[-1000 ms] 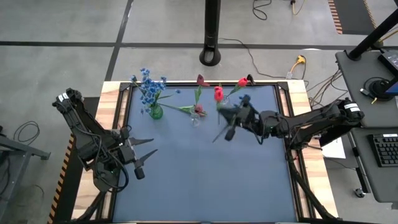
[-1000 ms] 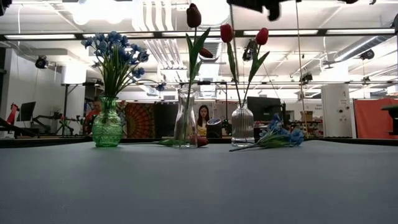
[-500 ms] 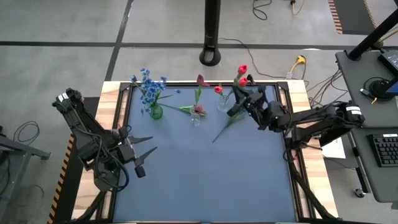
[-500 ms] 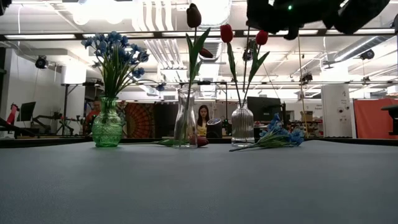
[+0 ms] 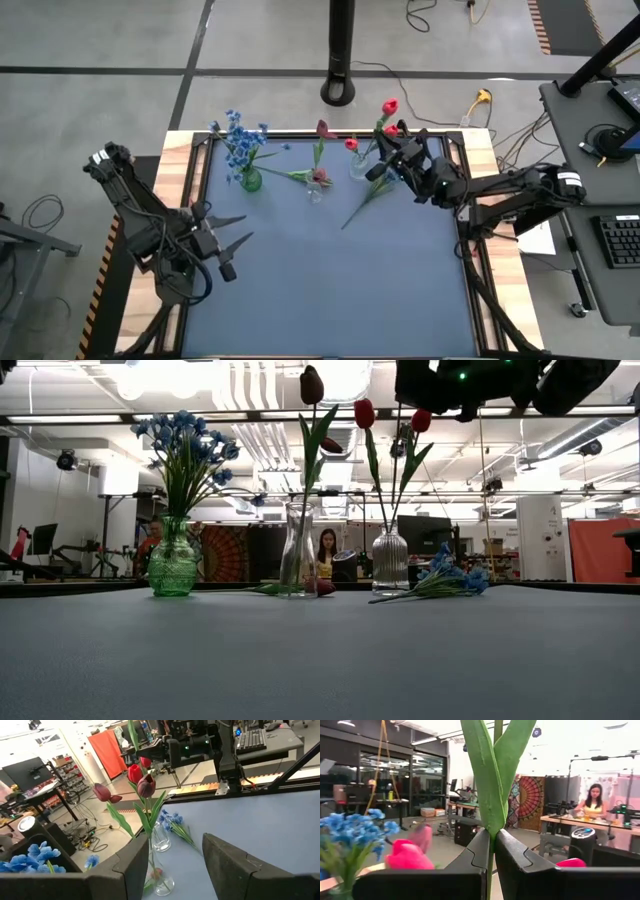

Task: Sort flowers into vase by color
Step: Put the red tulip into the top transparent vase

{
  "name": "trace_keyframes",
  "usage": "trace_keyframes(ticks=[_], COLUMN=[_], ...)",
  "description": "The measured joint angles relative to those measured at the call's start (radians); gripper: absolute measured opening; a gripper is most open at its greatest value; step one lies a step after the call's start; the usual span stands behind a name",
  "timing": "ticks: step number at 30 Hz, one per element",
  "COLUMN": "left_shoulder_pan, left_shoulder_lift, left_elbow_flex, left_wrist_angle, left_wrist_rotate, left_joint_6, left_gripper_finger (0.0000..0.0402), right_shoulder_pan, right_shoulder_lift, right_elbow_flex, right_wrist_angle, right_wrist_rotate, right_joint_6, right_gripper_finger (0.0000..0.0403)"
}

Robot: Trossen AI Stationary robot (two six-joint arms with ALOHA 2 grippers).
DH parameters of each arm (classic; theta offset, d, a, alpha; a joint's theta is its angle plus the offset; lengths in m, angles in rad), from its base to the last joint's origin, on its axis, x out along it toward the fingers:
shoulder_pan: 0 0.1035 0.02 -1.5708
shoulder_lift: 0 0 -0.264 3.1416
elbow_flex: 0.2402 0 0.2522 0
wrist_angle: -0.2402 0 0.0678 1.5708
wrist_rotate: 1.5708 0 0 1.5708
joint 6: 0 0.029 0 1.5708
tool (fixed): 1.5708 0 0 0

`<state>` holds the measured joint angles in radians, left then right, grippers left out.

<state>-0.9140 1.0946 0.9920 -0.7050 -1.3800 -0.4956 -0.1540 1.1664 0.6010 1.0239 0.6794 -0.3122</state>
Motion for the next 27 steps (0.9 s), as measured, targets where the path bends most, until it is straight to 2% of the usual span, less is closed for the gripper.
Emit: trace_keyframes(ticks=[10,27], left_shoulder_pan=[0.013,0.013], left_shoulder_lift=[0.0,-0.003], left_elbow_flex=[0.0,0.0], left_wrist_angle=[-0.003,-0.012], left_wrist_rotate=[0.0,0.0], left_joint_6=[0.006,0.012], left_gripper_finger=[0.0169,0.0169], right_shoulder_pan=[-0.078,-0.087], right_shoulder_lift=[0.059,0.074], right_elbow_flex=[0.001,0.001], right_wrist_angle=[0.007,0.02], right_wrist_rotate=[-0.041,-0.051], right_joint_6=[0.04,0.059], right_gripper_finger=[0.0013,0.0013])
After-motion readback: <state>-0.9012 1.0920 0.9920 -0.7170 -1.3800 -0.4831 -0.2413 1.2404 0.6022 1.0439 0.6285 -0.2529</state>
